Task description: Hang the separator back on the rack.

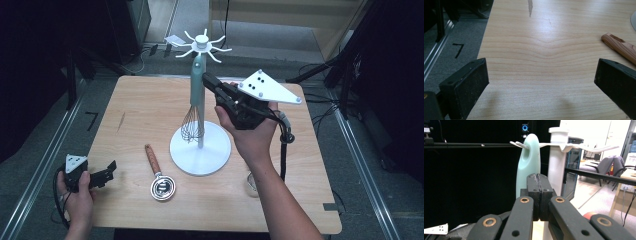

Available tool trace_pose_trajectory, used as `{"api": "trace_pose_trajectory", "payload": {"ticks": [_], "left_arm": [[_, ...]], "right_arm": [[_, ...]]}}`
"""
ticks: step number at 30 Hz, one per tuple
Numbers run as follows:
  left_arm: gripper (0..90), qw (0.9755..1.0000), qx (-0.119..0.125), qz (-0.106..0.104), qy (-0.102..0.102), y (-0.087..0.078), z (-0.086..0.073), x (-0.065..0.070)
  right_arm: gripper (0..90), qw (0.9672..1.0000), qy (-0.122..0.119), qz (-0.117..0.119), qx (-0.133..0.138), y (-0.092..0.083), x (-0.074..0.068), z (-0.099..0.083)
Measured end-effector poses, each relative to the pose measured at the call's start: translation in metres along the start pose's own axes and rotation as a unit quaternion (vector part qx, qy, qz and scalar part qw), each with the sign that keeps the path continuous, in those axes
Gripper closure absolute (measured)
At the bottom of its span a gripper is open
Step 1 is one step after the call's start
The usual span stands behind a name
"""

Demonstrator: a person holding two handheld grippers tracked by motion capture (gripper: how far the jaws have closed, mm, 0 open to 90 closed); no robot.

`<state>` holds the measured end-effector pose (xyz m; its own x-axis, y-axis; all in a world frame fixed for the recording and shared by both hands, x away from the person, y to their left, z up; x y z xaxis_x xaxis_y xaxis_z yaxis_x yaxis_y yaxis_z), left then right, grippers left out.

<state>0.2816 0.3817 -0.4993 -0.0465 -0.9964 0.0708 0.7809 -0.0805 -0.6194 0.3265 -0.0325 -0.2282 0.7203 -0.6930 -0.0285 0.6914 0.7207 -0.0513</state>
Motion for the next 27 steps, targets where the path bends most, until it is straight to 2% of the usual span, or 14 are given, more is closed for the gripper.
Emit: {"api": "trace_pose_trajectory", "payload": {"ticks": [5, 10, 18, 24, 25, 27], "left_arm": [[0.0, 1.0, 0.002, -0.001, 0.0, 0.0, 0.0, 0.0], [0.0, 1.0, 0.003, -0.002, -0.002, 0.0, 0.0, 0.0], [0.0, 1.0, 0.002, 0.0, 0.0, 0.0, 0.0, 0.0], [0.0, 1.0, 0.0, 0.001, 0.002, 0.0, 0.0, 0.0], [0.0, 1.0, 0.0, 0.001, 0.002, 0.0, 0.0, 0.0], [0.0, 1.0, 0.0, 0.001, 0.002, 0.0, 0.0, 0.0]], "right_arm": [[90.0, 0.9999, -0.006, -0.009, -0.006, 0.002, -0.001, -0.003], [90.0, 0.9994, -0.01, -0.027, -0.02, -0.002, 0.007, -0.012], [87.3, 0.997, 0.003, -0.051, -0.058, -0.014, 0.026, -0.039], [79.3, 0.994, 0.012, -0.062, -0.089, -0.021, 0.041, -0.065], [77.1, 0.9925, 0.021, -0.068, -0.099, -0.023, 0.044, -0.075], [76.4, 0.9918, 0.025, -0.069, -0.104, -0.024, 0.046, -0.079]]}}
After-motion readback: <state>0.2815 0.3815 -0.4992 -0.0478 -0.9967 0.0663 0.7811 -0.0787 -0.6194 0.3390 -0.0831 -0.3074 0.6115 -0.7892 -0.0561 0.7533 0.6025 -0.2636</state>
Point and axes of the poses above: each handheld gripper's, and its own axes: y roughly forward along the jaws, z roughly out of its top, x roughly to its right, the point moved 3 cm from there along y, roughly forward along the jaws, and after that the axes turned 4 degrees about -x, right-handed, at the moved point
